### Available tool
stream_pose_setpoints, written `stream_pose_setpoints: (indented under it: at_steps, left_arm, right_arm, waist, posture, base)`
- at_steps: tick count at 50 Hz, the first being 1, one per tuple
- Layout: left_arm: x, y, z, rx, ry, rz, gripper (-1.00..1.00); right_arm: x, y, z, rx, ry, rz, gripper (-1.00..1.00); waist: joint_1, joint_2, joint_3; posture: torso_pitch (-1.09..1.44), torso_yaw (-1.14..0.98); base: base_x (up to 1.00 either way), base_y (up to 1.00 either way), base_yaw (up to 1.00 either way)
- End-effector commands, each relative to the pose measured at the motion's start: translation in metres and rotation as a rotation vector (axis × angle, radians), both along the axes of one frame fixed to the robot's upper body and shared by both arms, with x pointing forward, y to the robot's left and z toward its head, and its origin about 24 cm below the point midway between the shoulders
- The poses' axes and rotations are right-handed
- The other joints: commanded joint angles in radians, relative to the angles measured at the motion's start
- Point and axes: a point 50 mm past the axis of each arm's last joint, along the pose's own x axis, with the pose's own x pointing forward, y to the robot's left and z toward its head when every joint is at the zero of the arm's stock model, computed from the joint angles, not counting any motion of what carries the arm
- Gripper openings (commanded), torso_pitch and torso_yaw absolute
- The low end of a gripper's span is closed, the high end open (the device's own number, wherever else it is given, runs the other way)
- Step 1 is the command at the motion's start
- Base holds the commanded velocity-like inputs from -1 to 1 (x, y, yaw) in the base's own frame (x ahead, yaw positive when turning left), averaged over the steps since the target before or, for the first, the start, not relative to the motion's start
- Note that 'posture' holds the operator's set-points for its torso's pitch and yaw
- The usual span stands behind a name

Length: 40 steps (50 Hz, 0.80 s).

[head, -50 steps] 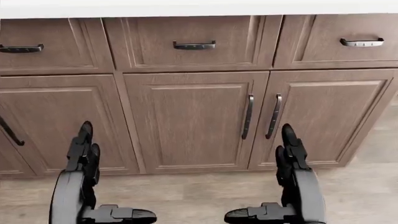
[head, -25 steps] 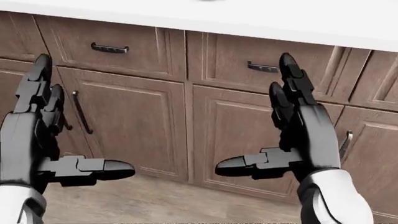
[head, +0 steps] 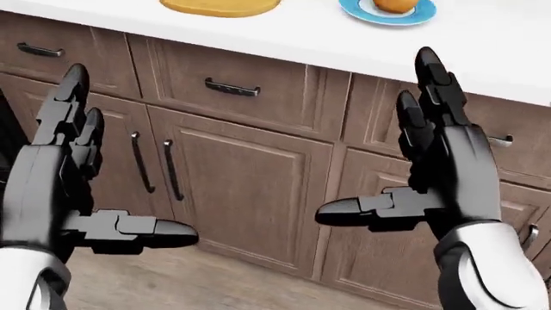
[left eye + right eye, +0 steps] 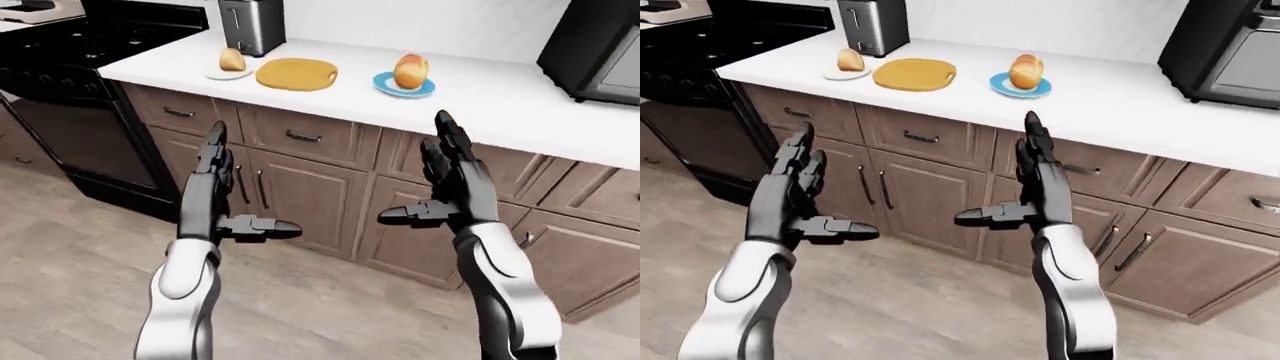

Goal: Place all breads on the cutting board.

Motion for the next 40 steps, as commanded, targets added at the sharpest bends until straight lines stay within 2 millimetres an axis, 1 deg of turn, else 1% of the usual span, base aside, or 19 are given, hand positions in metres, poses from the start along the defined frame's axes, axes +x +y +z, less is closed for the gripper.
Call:
stream_pose_setpoints:
  at_steps: [1, 3, 5, 6, 7, 8, 9, 11, 16, 18, 20, 22, 24, 25, 27, 32, 36, 37, 40]
  left_arm:
    - [-0.003, -0.004, 0.018, 0.001, -0.099, -0.023, 1.00]
    - [-0.004, -0.004, 0.019, 0.003, -0.102, -0.024, 1.00]
    - [-0.005, -0.004, 0.019, 0.002, -0.103, -0.024, 1.00]
    - [-0.006, -0.004, 0.020, 0.002, -0.105, -0.024, 1.00]
    - [-0.006, -0.004, 0.021, 0.005, -0.108, -0.023, 1.00]
    - [-0.006, -0.003, 0.023, 0.005, -0.110, -0.022, 1.00]
    - [-0.007, -0.003, 0.025, 0.006, -0.112, -0.022, 1.00]
    - [-0.006, -0.002, 0.026, 0.008, -0.117, -0.021, 1.00]
    - [-0.008, -0.003, 0.031, 0.013, -0.126, -0.024, 1.00]
    - [-0.009, -0.004, 0.032, 0.015, -0.128, -0.024, 1.00]
    - [-0.010, -0.004, 0.033, 0.016, -0.129, -0.026, 1.00]
    - [-0.010, -0.004, 0.033, 0.018, -0.130, -0.026, 1.00]
    - [-0.010, -0.003, 0.034, 0.017, -0.133, -0.025, 1.00]
    - [-0.010, -0.003, 0.033, 0.018, -0.132, -0.025, 1.00]
    - [-0.010, -0.003, 0.032, 0.017, -0.130, -0.025, 1.00]
    - [-0.009, -0.004, 0.031, 0.021, -0.130, -0.027, 1.00]
    - [-0.012, -0.004, 0.035, 0.023, -0.137, -0.028, 1.00]
    - [-0.012, -0.003, 0.035, 0.023, -0.138, -0.027, 1.00]
    - [-0.012, -0.003, 0.036, 0.022, -0.140, -0.026, 1.00]
  right_arm:
    - [-0.004, -0.002, 0.018, -0.005, -0.093, -0.009, 1.00]
    - [-0.006, -0.004, 0.021, -0.005, -0.090, -0.014, 1.00]
    - [-0.007, -0.006, 0.020, 0.006, -0.087, -0.019, 1.00]
    - [-0.008, -0.007, 0.020, 0.010, -0.088, -0.018, 1.00]
    - [-0.008, -0.006, 0.021, 0.011, -0.091, -0.017, 1.00]
    - [-0.008, -0.006, 0.022, 0.011, -0.094, -0.016, 1.00]
    - [-0.008, -0.006, 0.023, 0.009, -0.097, -0.015, 1.00]
    - [-0.010, -0.007, 0.027, 0.010, -0.105, -0.017, 1.00]
    - [-0.010, -0.009, 0.031, 0.014, -0.116, -0.017, 1.00]
    - [-0.012, -0.008, 0.033, 0.013, -0.116, -0.014, 1.00]
    - [-0.012, -0.009, 0.035, 0.011, -0.120, -0.022, 1.00]
    - [-0.011, -0.009, 0.035, 0.006, -0.121, -0.024, 1.00]
    - [-0.012, -0.007, 0.036, 0.013, -0.114, -0.016, 1.00]
    - [-0.012, -0.007, 0.035, 0.012, -0.113, -0.015, 1.00]
    - [-0.012, -0.007, 0.034, 0.009, -0.113, -0.017, 1.00]
    - [-0.011, -0.006, 0.032, 0.000, -0.114, -0.014, 1.00]
    - [-0.012, -0.003, 0.037, -0.023, -0.123, -0.015, 1.00]
    - [-0.011, -0.003, 0.037, -0.024, -0.124, -0.014, 1.00]
    - [-0.011, -0.003, 0.037, -0.023, -0.128, -0.012, 1.00]
  waist:
    - [0.001, 0.009, -0.011]
    - [0.012, -0.008, -0.014]
    - [-0.010, -0.010, -0.041]
    - [-0.017, -0.048, -0.047]
    - [-0.022, -0.112, -0.034]
    - [-0.026, -0.110, 0.004]
    - [-0.020, -0.100, 0.012]
    - [-0.037, -0.091, -0.030]
    - [-0.019, -0.045, -0.010]
    - [-0.003, -0.008, -0.017]
    - [0.039, 0.071, -0.034]
    - [0.032, 0.040, -0.020]
    - [0.035, 0.021, -0.059]
    - [0.012, 0.047, -0.047]
    - [0.034, 0.008, -0.038]
    - [0.048, -0.041, -0.043]
    - [0.057, -0.117, -0.039]
    - [0.049, -0.083, -0.046]
    - [0.032, -0.082, -0.020]
  posture:
    - [0.00, 0.00]
    - [0.00, 0.00]
    - [0.00, 0.00]
    - [0.00, 0.00]
    - [0.00, 0.00]
    - [0.00, 0.00]
    - [0.00, 0.00]
    - [0.00, 0.00]
    - [0.00, 0.00]
    - [0.00, 0.00]
    - [0.00, 0.00]
    - [0.00, 0.00]
    - [0.00, 0.00]
    - [0.00, 0.00]
    - [0.00, 0.00]
    - [0.00, 0.00]
    - [0.00, 0.00]
    - [0.00, 0.00]
    - [0.00, 0.00]
  base:
    - [0.84, 0.00, 0.00]
    - [0.63, -0.07, 0.00]
    - [0.20, -0.16, -0.30]
    - [0.00, 0.00, -1.00]
    - [0.00, 0.00, -1.00]
    - [0.00, 0.00, -1.00]
    - [0.00, 0.00, -1.00]
    - [0.00, 0.00, -1.00]
    - [0.00, 0.00, -0.97]
    - [0.00, 0.00, -0.95]
    - [0.00, -0.24, -0.48]
    - [0.00, -0.09, 0.00]
    - [0.00, -0.20, 0.00]
    - [0.00, 0.00, -0.74]
    - [0.00, 0.00, -0.89]
    - [0.00, 0.00, -0.49]
    - [0.00, 0.00, 0.00]
    - [0.14, 0.00, 0.00]
    - [0.27, -0.02, 0.00]
